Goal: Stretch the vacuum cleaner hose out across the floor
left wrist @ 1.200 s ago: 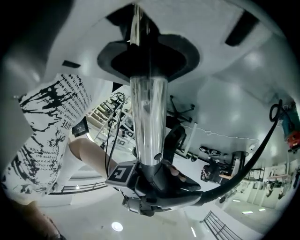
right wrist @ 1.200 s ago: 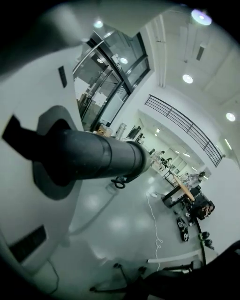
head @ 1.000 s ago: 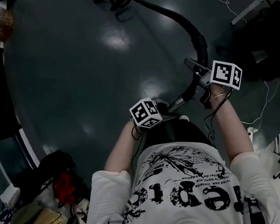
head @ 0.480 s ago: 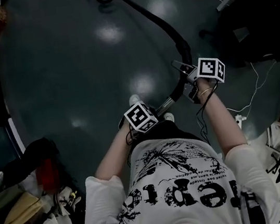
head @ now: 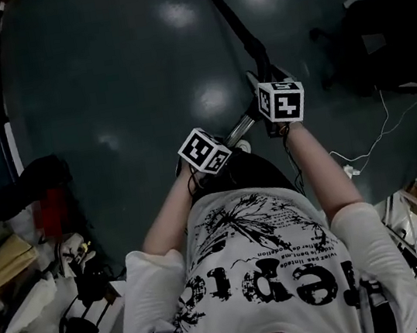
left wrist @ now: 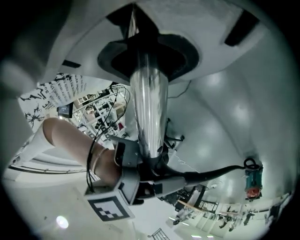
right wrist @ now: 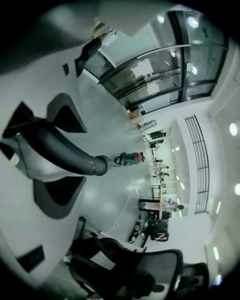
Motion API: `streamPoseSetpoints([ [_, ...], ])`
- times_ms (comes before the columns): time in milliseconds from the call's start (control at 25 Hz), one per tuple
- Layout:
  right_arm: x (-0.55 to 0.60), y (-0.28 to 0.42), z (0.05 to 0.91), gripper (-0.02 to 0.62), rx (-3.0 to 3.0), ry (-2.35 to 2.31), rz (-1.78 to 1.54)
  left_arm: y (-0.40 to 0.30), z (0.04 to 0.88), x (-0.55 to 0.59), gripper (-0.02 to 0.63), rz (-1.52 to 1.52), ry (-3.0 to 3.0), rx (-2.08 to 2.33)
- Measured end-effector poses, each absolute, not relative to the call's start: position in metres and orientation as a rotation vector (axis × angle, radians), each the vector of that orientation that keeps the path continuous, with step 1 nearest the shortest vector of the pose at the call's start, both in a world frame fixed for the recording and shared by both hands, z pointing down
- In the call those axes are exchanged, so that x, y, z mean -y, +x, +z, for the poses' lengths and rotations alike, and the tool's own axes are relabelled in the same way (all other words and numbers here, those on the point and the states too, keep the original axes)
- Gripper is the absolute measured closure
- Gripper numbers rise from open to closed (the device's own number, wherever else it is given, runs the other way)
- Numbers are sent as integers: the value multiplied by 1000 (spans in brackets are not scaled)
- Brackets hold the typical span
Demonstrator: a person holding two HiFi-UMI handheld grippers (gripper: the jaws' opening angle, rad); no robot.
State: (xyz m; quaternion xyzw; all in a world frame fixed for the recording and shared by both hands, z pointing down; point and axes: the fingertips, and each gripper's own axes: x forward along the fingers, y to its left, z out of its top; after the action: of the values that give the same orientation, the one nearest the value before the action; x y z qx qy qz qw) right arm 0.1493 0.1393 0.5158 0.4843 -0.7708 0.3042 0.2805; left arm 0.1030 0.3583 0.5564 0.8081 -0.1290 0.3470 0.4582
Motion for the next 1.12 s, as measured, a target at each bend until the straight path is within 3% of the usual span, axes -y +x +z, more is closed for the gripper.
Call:
streamPoseSetpoints([
  [80, -147, 153, 508, 322, 2076, 1336, 776, 98, 559, -343, 488, 874, 1997, 376],
  [560, -195, 152, 547, 318, 1835, 1385, 1351, 111, 599, -308, 491, 997, 2016, 563],
  [680, -198, 134, 562, 319, 1844, 1218, 1451, 126, 597, -310, 492, 973, 2025, 545],
  [800, -190, 122, 561, 418, 1900, 1168, 1621, 136, 590, -304, 491, 935, 2050, 527],
  [1000, -164, 109, 534, 466, 2025, 1115, 1699, 135, 569, -281, 490, 721, 2136, 425],
  [1040, -156, 109, 528, 469, 2052, 1110, 1676, 138, 566, -280, 455, 647, 2140, 368],
  [1120, -137, 114, 513, 473, 2106, 1103, 1628, 141, 555, -284, 306, 481, 2132, 220],
])
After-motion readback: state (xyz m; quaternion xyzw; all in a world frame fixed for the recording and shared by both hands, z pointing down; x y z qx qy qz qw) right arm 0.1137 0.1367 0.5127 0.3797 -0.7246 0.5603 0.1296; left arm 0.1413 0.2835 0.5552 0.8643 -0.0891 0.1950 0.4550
